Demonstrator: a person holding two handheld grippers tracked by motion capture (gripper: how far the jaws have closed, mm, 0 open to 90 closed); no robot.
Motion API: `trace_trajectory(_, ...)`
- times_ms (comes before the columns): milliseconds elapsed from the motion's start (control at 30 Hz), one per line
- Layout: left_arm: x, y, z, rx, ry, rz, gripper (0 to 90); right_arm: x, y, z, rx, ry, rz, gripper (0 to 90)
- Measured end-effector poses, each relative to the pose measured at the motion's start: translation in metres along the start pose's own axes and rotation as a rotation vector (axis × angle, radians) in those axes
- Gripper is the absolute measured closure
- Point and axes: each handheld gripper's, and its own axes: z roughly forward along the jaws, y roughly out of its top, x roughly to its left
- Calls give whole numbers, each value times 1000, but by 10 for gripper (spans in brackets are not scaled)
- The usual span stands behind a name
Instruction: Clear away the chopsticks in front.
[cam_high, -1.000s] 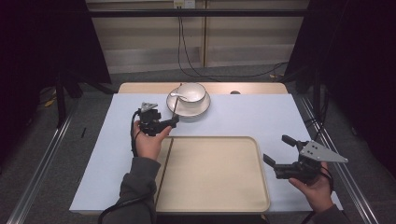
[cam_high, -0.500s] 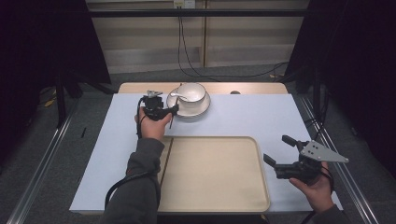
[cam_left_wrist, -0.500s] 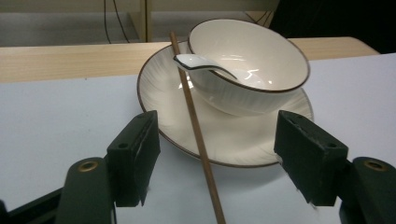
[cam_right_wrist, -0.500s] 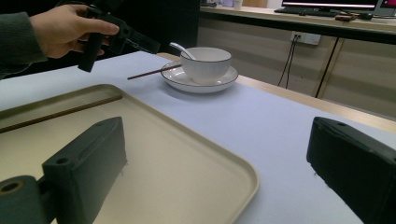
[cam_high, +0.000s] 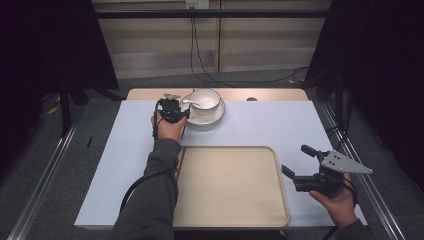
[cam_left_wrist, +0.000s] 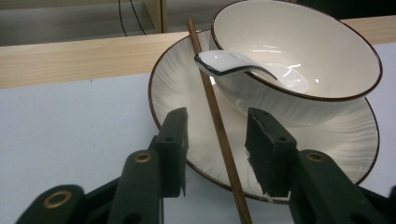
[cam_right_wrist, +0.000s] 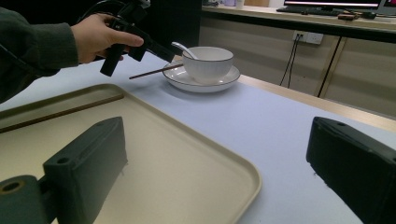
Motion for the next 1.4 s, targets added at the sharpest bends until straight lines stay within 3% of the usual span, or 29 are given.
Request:
trace_trajectory(33,0,0,3,15,13,20,623,0,0,0,4,3,-3,44)
trace_trajectory(300,-2,-1,14,30,11,5,678,1,0,1,10,1,0,44)
trace_trajectory(433,-4,-1,19,74,26,24,697,0,0,0,7,8,1,44)
trace_trajectory(533,-6,0,23,100,51,2,743,0,0,0,8,7,5,44)
trace_trajectory(600,-6,0,23,112,56,7,788,1,0,0,7,9,6,44)
trace_trajectory(700,-8,3,22,138,77,-39,844,0,0,0,5,13,1,44)
trace_trajectory(733,-8,3,20,145,86,-24,848,0,0,0,6,13,1,44)
trace_trajectory(800,-9,4,16,138,91,-56,851,0,-1,0,8,11,2,44)
trace_trajectory(900,-9,5,10,147,101,-68,852,0,-1,0,9,12,2,44)
trace_trajectory(967,-9,4,-2,144,106,-124,852,0,0,0,7,11,-1,44)
trace_trajectory(1033,-8,3,-6,144,106,-138,853,0,0,0,7,12,-1,44)
trace_trajectory(1133,-5,-3,-21,157,100,-206,853,1,0,0,6,7,4,44)
trace_trajectory(1200,-3,-8,-29,158,97,-199,853,1,0,0,7,8,2,44)
trace_trajectory(1333,0,-23,-50,119,72,-232,853,1,0,0,9,8,-5,44)
trace_trajectory(1400,0,-25,-54,114,73,-229,853,1,0,1,10,9,-5,44)
